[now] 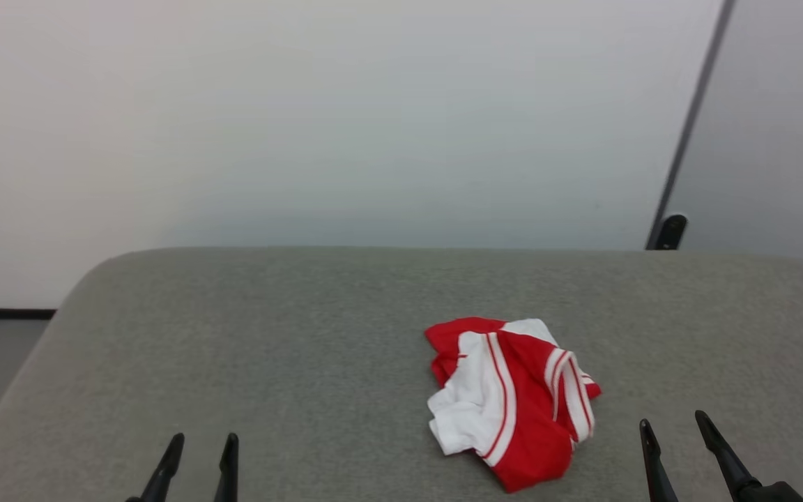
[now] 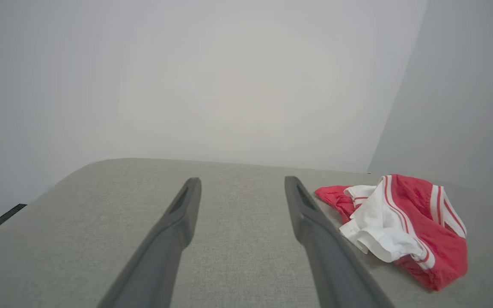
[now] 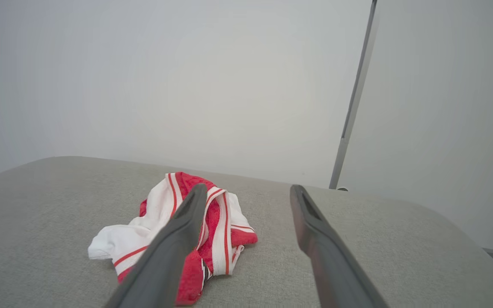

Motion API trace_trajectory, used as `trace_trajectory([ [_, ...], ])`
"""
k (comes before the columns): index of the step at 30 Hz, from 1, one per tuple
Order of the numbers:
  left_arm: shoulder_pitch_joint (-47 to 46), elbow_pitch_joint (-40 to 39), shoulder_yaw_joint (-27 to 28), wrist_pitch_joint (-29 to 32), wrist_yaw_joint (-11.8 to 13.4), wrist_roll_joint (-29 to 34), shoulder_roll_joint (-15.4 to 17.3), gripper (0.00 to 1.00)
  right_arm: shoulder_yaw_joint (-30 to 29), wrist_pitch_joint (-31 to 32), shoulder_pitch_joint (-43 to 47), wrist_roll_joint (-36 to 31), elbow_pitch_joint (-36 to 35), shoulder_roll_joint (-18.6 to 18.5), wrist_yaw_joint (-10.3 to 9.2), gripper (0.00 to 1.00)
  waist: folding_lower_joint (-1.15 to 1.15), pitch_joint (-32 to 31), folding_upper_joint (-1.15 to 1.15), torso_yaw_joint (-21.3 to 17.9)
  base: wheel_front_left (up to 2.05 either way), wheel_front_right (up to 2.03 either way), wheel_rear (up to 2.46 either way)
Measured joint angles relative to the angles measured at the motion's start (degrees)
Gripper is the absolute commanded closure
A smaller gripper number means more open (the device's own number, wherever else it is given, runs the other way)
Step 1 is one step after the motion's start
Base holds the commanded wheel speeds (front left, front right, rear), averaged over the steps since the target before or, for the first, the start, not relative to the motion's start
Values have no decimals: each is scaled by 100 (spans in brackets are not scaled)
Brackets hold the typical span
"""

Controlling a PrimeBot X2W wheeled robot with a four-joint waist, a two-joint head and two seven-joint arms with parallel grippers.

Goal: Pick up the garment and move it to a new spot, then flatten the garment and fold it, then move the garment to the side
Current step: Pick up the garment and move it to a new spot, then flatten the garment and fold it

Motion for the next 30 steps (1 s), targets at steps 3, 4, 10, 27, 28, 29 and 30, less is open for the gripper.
trace_trajectory([
  [3,-13,7,-43,0,-1,-2,-16,0,11,0,1,-23,-13,1,0,0,0,32,0,-134,0,0,0],
  [4,-17,8,-68,0,-2,-5,-10,0,12,0,1,-24,-15,1,-1,0,0,44,0,-171,0,0,0],
  [10,-66,35,-107,0,-8,-51,15,0,38,0,-3,-46,-47,0,-1,0,0,111,0,-221,0,0,0],
  [27,-185,282,611,0,-9,-321,144,0,458,580,-867,215,779,-519,0,0,0,146,0,493,0,0,0],
  [28,-200,312,601,0,-9,-335,165,0,530,759,-977,299,847,-612,0,0,0,150,0,563,0,0,0],
  [29,-225,352,575,0,-9,-347,176,0,634,906,-1074,366,900,-745,0,0,0,155,0,637,0,0,0],
  [30,-261,389,541,0,-9,-360,178,0,691,1009,-1166,457,937,-845,0,0,0,161,0,714,0,0,0],
])
